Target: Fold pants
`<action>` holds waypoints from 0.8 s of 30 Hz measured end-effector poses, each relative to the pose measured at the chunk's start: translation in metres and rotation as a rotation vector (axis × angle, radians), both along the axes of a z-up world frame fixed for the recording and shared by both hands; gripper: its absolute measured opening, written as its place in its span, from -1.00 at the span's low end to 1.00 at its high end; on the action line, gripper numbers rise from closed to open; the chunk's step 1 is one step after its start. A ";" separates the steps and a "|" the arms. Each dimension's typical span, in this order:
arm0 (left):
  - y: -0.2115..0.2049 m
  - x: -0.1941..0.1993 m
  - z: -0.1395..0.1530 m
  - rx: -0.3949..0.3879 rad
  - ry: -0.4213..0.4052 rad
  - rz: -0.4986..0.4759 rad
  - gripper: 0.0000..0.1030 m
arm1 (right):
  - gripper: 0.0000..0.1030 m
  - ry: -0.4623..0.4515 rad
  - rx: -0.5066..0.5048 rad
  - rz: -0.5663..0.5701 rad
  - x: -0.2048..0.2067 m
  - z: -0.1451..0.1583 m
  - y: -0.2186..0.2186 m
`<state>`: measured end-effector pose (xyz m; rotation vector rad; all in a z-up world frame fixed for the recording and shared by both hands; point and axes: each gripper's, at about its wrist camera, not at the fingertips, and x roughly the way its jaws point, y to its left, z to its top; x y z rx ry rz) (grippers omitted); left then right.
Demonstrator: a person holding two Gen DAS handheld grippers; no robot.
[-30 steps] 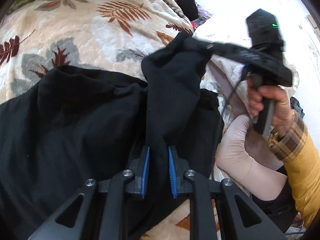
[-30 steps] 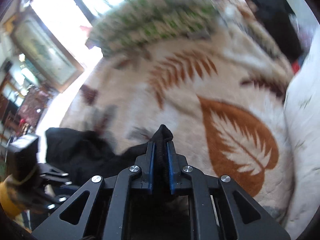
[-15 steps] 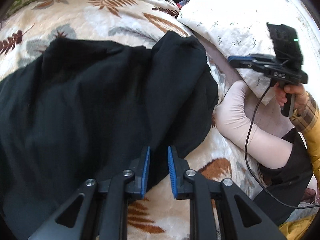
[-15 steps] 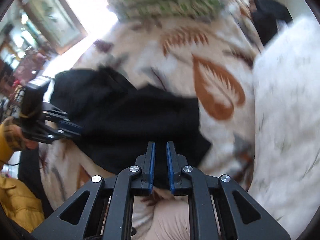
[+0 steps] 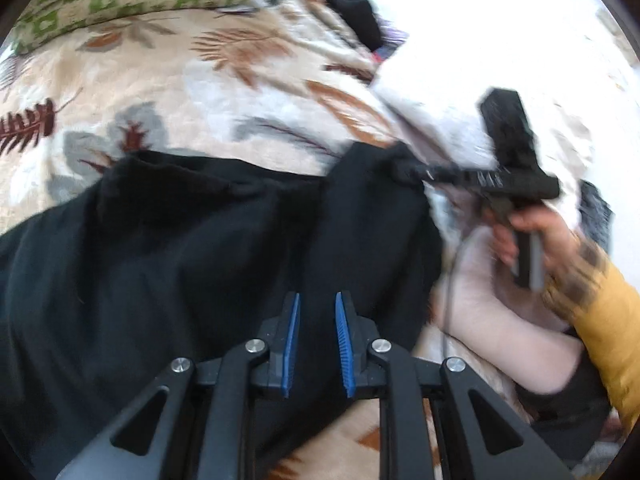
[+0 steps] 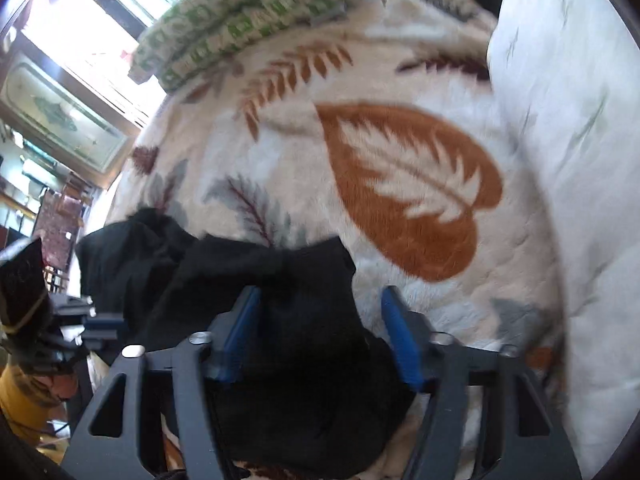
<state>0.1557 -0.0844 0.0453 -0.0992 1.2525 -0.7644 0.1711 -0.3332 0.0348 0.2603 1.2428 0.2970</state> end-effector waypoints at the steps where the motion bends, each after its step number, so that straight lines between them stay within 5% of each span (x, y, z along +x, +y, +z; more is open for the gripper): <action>1: 0.000 0.006 -0.003 0.016 0.000 0.016 -0.60 | -0.47 -0.019 -0.019 0.018 -0.003 0.003 0.006; 3: 0.001 0.014 -0.008 0.050 -0.009 0.045 -0.60 | -0.66 -0.068 -0.057 0.061 -0.011 0.016 0.016; 8: 0.010 0.017 -0.012 0.058 -0.018 0.060 -0.60 | -0.70 -0.168 0.012 0.097 -0.034 0.085 0.030; 13: 0.010 0.011 -0.012 0.071 -0.035 0.036 -0.60 | -0.71 -0.149 0.129 0.046 -0.060 0.133 0.038; 17: 0.007 0.008 -0.017 0.127 -0.051 0.020 -0.61 | -0.70 -0.019 -0.005 -0.111 -0.073 0.112 0.024; 21: 0.004 0.009 -0.024 0.144 -0.056 0.039 -0.60 | -0.67 0.092 -0.197 -0.227 -0.071 0.046 -0.005; 24: 0.002 0.007 -0.021 0.166 -0.078 0.029 -0.60 | -0.35 0.117 -0.182 -0.238 -0.074 0.018 -0.019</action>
